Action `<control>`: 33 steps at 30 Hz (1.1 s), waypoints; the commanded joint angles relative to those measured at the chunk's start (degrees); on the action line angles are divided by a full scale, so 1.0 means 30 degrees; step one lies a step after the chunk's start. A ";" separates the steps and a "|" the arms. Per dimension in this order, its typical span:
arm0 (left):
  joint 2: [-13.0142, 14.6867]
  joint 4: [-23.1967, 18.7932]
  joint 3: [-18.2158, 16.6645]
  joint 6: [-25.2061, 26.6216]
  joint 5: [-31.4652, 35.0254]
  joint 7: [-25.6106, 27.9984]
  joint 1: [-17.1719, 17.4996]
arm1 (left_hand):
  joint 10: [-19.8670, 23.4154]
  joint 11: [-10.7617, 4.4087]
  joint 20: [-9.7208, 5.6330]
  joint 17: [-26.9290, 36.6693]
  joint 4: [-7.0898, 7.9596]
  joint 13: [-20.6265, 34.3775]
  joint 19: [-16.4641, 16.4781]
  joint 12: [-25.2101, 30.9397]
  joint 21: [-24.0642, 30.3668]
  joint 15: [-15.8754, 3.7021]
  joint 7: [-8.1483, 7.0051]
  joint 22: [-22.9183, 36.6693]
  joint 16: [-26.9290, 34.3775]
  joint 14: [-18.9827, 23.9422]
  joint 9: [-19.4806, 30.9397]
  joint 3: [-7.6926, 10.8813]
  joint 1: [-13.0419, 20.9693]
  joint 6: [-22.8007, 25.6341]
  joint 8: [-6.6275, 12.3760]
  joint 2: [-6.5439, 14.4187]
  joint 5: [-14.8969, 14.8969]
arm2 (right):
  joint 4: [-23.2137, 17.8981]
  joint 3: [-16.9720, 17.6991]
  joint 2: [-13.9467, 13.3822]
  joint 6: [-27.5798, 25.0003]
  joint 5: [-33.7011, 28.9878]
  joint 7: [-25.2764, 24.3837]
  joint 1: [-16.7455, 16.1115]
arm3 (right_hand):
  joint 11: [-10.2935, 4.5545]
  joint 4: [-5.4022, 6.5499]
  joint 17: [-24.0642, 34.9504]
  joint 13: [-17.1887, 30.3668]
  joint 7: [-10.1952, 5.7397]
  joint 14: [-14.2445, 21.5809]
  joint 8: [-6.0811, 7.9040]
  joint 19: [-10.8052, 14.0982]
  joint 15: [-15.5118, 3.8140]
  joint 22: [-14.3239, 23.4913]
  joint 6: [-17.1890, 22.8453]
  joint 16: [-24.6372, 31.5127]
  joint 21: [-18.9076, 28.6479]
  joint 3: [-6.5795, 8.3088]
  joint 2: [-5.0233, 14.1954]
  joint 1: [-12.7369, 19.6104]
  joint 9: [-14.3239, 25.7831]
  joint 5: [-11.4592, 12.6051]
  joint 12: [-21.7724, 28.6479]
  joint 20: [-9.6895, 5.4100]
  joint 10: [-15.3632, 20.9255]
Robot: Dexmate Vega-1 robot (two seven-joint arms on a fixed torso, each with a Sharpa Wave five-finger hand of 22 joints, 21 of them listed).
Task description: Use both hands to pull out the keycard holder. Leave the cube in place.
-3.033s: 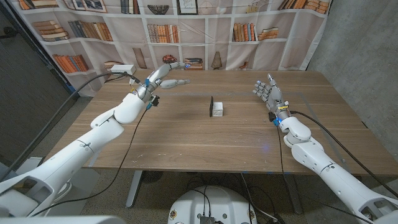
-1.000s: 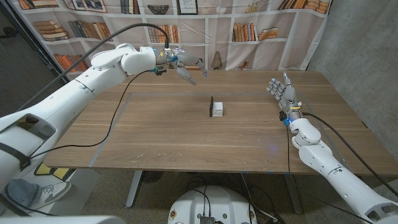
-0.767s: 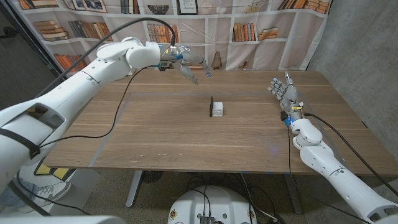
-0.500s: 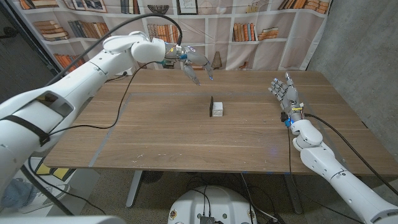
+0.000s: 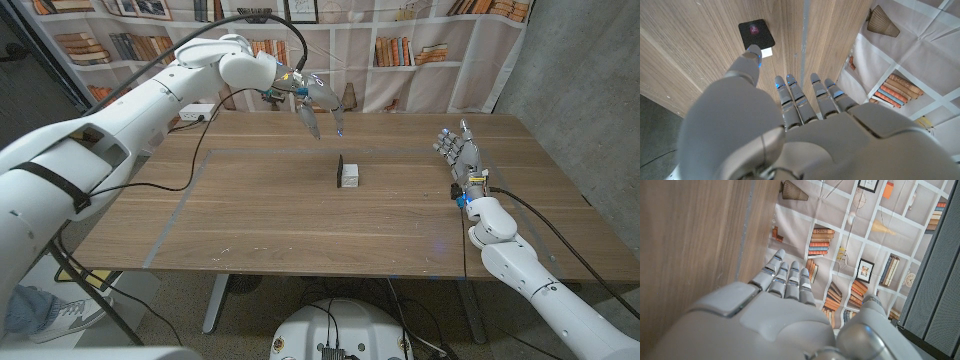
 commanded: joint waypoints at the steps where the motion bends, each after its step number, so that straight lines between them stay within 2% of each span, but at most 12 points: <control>1: -0.0572 0.1323 0.0474 -0.1659 0.1108 0.1094 -0.0676 | 0.0168 -0.0007 0.0001 0.0079 0.0073 0.0096 0.0202 -0.0003 -0.0033 -0.2847 -0.0109 0.0100 0.0106 0.0193 0.0023 0.0063 0.0171 0.0096 0.0072 0.0017 0.0137 | -0.0575 -0.0080 0.0376 0.0040 -0.0388 -0.0905 -0.0659 | 0.0014 -0.0055 0.0027 0.0074 0.0085 0.0207 0.0024 0.0171 0.0036 0.0084 0.0136 -0.0047 -0.0076 0.0073 0.0099 0.0156 0.0057 -0.0005 -0.0005 0.0008 0.0105; 15: -0.1721 0.3470 0.1666 -0.3260 0.2879 0.3591 -0.1308 | 0.0201 -0.0005 -0.0002 0.0090 0.0115 0.0087 0.0292 -0.0052 -0.0137 -0.2820 -0.0129 0.0104 0.0022 0.0021 0.0040 -0.0007 0.0264 0.0135 0.0041 -0.0009 0.0142 | -0.0864 -0.0130 0.0611 0.0095 -0.0692 -0.1344 -0.0954 | -0.0002 -0.0052 0.0031 0.0076 0.0059 0.0211 0.0015 0.0183 0.0030 0.0087 0.0148 -0.0058 -0.0100 0.0067 0.0142 0.0170 0.0057 -0.0008 -0.0033 0.0012 0.0112; 25: -0.1582 0.3099 0.2323 -0.3366 0.5774 0.6831 -0.1441 | 0.0232 -0.0010 0.0116 0.0104 0.0139 0.0082 0.0438 -0.0068 -0.0155 -0.2823 -0.0147 0.0107 0.0055 0.0090 0.0049 -0.0004 0.0348 0.0153 0.0023 0.0060 0.0147 | -0.1117 -0.0195 0.0601 -0.0012 -0.0965 -0.1573 -0.1084 | 0.0003 -0.0050 0.0033 0.0077 0.0070 0.0216 0.0006 0.0187 0.0035 0.0089 0.0146 -0.0062 -0.0116 0.0058 0.0159 0.0173 0.0057 -0.0011 -0.0043 0.0016 0.0129; 33: -0.2165 0.4133 0.3295 -0.3622 0.6603 0.8418 -0.1891 | 0.0278 -0.0014 0.0225 0.0107 0.0149 0.0081 0.0602 -0.0068 -0.0147 -0.2808 -0.0146 0.0112 0.0063 0.0123 0.0062 -0.0022 0.0401 0.0210 0.0031 0.0073 0.0144 | -0.1159 -0.0251 0.0606 -0.0196 -0.0950 -0.1585 -0.1075 | -0.0006 -0.0049 0.0035 0.0078 0.0056 0.0205 0.0001 0.0199 0.0025 0.0090 0.0151 -0.0071 -0.0127 0.0050 0.0177 0.0178 0.0058 -0.0013 -0.0058 0.0017 0.0133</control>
